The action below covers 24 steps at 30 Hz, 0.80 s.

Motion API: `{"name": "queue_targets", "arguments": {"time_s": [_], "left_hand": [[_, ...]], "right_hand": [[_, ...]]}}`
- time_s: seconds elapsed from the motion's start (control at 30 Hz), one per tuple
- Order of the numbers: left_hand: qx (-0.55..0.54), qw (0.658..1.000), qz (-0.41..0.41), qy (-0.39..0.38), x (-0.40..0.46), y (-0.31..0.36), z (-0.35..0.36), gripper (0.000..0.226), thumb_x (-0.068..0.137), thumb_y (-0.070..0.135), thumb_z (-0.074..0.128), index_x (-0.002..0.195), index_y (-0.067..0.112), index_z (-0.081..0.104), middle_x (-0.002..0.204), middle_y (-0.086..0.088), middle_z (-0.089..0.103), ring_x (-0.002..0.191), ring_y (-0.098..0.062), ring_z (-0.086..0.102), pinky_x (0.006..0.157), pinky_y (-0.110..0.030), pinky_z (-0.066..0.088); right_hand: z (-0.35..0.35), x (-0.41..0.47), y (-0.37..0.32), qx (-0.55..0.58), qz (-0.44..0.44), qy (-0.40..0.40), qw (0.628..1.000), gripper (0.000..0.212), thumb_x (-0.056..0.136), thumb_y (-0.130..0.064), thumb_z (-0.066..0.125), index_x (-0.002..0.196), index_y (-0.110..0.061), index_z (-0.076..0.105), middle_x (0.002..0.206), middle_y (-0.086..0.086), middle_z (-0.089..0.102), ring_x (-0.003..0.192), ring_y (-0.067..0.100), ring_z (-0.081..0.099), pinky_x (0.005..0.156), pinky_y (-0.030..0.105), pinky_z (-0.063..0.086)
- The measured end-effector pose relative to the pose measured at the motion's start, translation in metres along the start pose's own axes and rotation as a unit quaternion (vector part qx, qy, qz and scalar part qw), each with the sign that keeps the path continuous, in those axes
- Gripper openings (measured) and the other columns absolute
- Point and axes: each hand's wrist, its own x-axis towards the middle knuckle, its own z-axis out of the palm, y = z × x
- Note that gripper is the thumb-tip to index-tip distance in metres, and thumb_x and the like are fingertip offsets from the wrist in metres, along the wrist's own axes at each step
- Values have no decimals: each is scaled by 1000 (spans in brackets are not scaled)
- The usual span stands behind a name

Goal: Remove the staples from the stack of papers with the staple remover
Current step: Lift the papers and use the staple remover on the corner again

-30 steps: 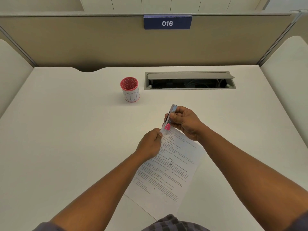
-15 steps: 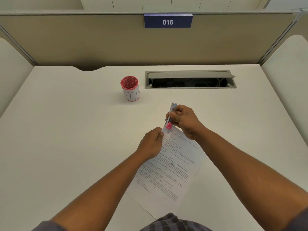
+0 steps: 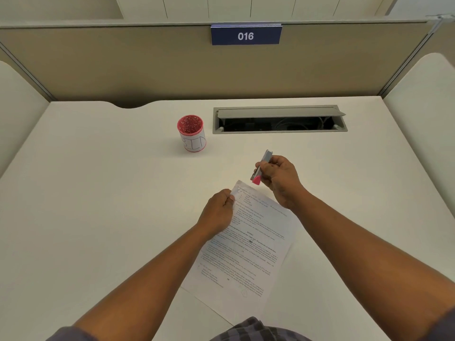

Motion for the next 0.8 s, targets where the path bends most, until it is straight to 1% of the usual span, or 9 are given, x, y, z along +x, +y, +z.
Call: {"name": "queue_targets", "arguments": {"time_s": [0.1,0.17,0.23,0.3,0.4,0.47,0.57,0.7,0.8], "left_hand": [[-44,999,-12,9,3,-5,-1,32,111,31,35,97,14,57,101,-4,71,91,-25,69,76,-41,55],[-68,997,-24,17,6,-9,-2,32,111,30,36,97,12,58,101,-7,72,91,-27,68,76,-40,53],[-85,995,-36,23,7,-10,-3,30,111,28,36,97,13,59,103,-7,73,91,-25,68,76,-38,53],[-97,994,-43,27,10,-12,-3,30,111,27,35,101,13,61,105,-4,73,95,-24,69,80,-39,55],[-125,990,-56,39,14,-14,-3,31,110,26,35,107,11,63,109,-3,73,101,-24,69,87,-41,56],[-145,986,-67,45,18,-15,-3,31,110,24,36,107,8,62,110,-5,73,101,-24,68,83,-36,55],[-166,982,-75,52,22,-18,-3,30,111,24,36,98,10,60,107,-6,72,92,-21,66,75,-31,52],[-170,979,-82,80,30,-22,-2,30,110,24,37,90,14,56,105,-8,72,90,-20,64,76,-33,50],[-184,973,-96,97,37,-23,-3,32,109,26,37,95,4,55,109,-14,73,87,-21,63,78,-36,51]], "right_hand": [[-14,4,2,-25,-11,82,996,13,94,-16,67,107,-13,64,101,7,70,87,21,64,82,38,58],[-26,5,7,-64,-31,129,989,16,91,-19,70,105,-14,66,86,0,67,71,14,61,68,34,56],[-39,5,16,-121,-45,164,978,15,87,-20,70,101,-16,66,71,-5,64,56,11,59,65,37,55],[-51,4,26,-180,-50,194,963,11,84,-25,69,93,-22,65,77,-2,66,60,17,60,67,39,55],[-68,3,43,-249,-59,225,940,13,86,-31,68,86,-19,64,86,0,65,71,17,57,65,31,47],[-77,4,53,-283,-49,228,930,12,87,-28,67,84,-17,64,87,2,66,73,17,57,64,29,44],[-86,4,63,-318,-29,226,920,6,85,-23,64,80,-19,65,82,6,67,74,25,63,63,34,47],[-90,9,68,-364,-32,243,899,7,83,-21,61,77,-17,63,76,8,64,72,32,62,61,38,49],[-93,13,71,-393,-38,238,887,12,84,-25,62,76,-16,60,79,9,62,79,37,62,64,41,50]]}}
